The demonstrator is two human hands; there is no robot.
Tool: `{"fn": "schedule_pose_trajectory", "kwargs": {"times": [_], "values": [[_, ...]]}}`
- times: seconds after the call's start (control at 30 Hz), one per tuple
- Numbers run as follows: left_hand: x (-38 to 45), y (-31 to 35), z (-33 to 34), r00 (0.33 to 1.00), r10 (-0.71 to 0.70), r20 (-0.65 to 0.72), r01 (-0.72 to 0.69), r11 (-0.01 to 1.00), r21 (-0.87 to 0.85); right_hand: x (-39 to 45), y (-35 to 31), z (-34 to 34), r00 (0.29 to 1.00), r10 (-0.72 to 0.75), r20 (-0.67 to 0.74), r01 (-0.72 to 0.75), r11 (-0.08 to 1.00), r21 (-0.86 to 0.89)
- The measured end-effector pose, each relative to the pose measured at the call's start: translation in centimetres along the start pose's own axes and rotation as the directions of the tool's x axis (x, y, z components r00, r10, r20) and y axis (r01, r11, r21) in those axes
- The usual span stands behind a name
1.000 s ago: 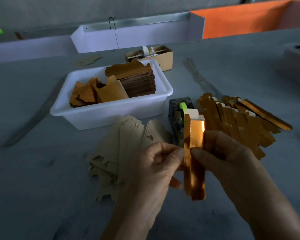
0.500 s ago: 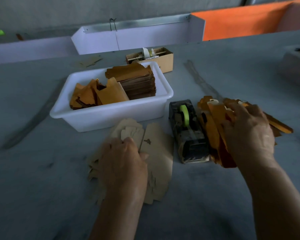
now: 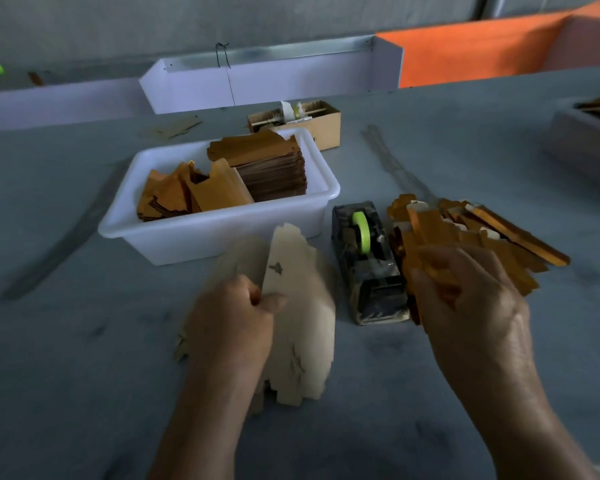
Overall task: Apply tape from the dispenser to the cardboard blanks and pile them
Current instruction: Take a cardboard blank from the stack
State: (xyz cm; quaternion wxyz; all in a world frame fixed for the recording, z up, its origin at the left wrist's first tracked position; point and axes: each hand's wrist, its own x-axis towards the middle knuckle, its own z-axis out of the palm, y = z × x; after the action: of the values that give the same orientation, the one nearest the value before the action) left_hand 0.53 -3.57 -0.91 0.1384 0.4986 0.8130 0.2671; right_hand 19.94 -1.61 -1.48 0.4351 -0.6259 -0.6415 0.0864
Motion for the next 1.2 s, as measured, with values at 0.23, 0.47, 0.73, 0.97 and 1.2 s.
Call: {"fn": "schedule_pose_trajectory", "kwargs": {"times": [0.23,0.47,0.73,0.97,1.2], "values": [[0.2,-1.3,-0.9,0.998,-0.016,-0.063,-0.008,0.934,-0.358,-1.3,-0.5,0.5,0.996,-0.005,0.085,0.0,0.998,0.056],[-1.7,-1.0,-1.7,0.973,0.025,0.23,0.166,0.618,-0.768,-2.4,-2.3,0.0,0.997,0.024,0.076,-0.04,0.977,0.212],[-3.3,0.8,-0.9,0.91,0.142,0.391,0.239,0.59,-0.771,-3.1,-2.6,0.6,0.752,0.237,0.615,-0.64,0.487,0.595],[-4.3,2.2,0.0,0.956,0.1,0.276,0.137,0.679,-0.722,-3.5,-1.7,0.5,0.745,0.197,0.637,-0.619,0.56,0.551],[-4.8,1.9,0.9,0.979,0.044,0.197,0.089,0.778,-0.622,-4.2,-2.3,0.2,0.933,0.101,0.345,-0.234,0.899,0.37]]}}
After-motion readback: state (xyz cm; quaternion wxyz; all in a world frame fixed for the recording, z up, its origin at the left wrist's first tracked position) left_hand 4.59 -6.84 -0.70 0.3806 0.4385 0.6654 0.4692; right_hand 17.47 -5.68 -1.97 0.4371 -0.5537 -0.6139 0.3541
